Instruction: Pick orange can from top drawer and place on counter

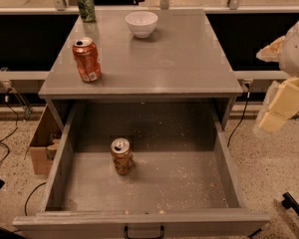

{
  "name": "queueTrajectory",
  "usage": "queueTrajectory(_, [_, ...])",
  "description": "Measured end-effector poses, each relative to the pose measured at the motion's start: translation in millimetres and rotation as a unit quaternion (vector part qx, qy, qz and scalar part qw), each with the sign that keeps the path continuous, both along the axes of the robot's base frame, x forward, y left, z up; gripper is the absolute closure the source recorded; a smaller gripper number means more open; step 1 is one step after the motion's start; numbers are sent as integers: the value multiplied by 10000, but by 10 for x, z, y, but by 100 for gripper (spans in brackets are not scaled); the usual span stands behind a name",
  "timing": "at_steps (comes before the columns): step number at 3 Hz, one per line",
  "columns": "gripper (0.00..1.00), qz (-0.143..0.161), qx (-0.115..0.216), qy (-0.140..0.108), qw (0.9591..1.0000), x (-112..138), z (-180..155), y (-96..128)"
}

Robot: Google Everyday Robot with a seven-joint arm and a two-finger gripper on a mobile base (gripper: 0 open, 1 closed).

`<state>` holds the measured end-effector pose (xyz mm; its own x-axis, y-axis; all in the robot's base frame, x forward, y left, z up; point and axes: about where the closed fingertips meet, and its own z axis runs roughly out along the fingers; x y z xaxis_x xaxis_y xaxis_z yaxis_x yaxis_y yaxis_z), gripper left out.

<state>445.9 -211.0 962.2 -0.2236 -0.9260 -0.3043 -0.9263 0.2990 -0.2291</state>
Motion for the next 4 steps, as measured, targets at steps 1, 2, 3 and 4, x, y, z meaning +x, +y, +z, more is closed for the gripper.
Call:
queueTrajectory(1, [0,-61,1047,-59,9945,182,-411,188])
queueTrajectory(2, [0,-98,2063,-197,9783,267,-813,438])
queueTrajectory(3, [0,-50,2985,-544,9528,390,-1095,753])
queueTrajectory(4, [0,-59,3202,-952,9425,559,-958,870])
